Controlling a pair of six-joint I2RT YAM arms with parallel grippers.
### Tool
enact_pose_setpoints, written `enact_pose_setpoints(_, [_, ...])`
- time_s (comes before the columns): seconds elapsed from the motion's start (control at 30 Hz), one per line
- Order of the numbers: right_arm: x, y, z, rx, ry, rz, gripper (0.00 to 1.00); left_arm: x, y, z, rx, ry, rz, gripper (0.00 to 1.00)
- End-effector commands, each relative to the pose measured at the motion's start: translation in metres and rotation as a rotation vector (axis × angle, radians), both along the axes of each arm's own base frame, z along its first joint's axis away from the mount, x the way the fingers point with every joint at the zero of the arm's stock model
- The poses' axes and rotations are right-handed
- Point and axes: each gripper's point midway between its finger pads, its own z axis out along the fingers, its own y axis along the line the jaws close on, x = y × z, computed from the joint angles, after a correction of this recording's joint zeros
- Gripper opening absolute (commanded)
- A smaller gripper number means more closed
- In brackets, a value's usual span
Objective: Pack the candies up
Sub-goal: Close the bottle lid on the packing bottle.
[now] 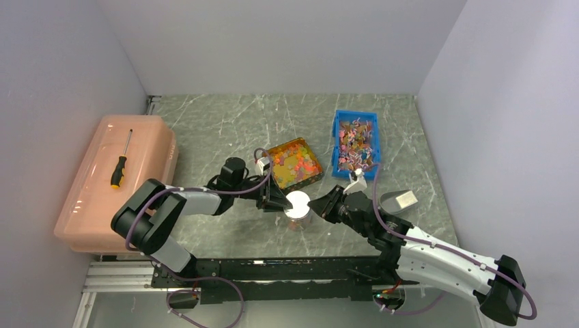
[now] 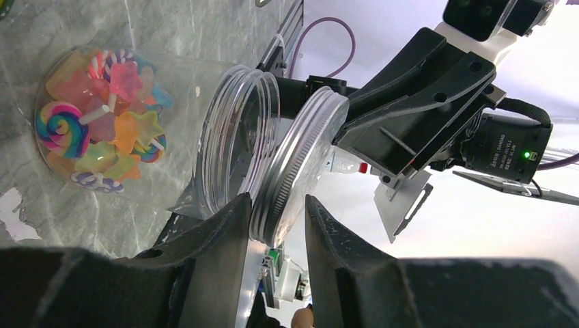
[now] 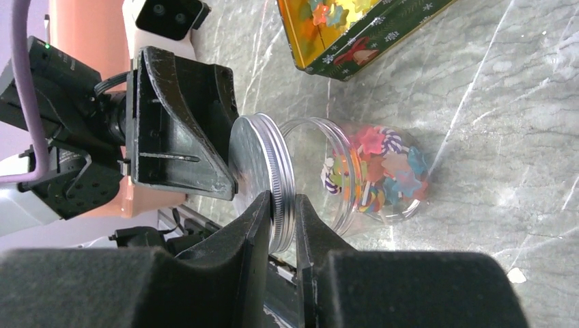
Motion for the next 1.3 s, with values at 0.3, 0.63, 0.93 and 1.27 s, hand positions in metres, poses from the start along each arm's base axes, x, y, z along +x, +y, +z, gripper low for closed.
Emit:
enact_pose_setpoints(0.3, [0.002,-0.006,-0.005,0.006,0.002,-0.035,0.15,0.005,0.000,0.003,0.072,-0.067,-0.025,0.40])
enact_pose_setpoints(0.63, [0.002,-0.005,-0.008,0.007,0.008,-0.036,0.15,0.002,0.006,0.005,0.129,-0.092,-0.026,0.40])
enact_pose_setpoints(0.93, [0.001,-0.004,-0.012,0.005,0.016,-0.029,0.15,0.004,0.005,0.010,0.126,-0.103,-0.025,0.40])
enact_pose_setpoints(1.27, [-0.002,-0.005,-0.022,-0.001,0.032,-0.027,0.15,0.009,0.001,0.021,0.114,-0.120,-0.027,0.41])
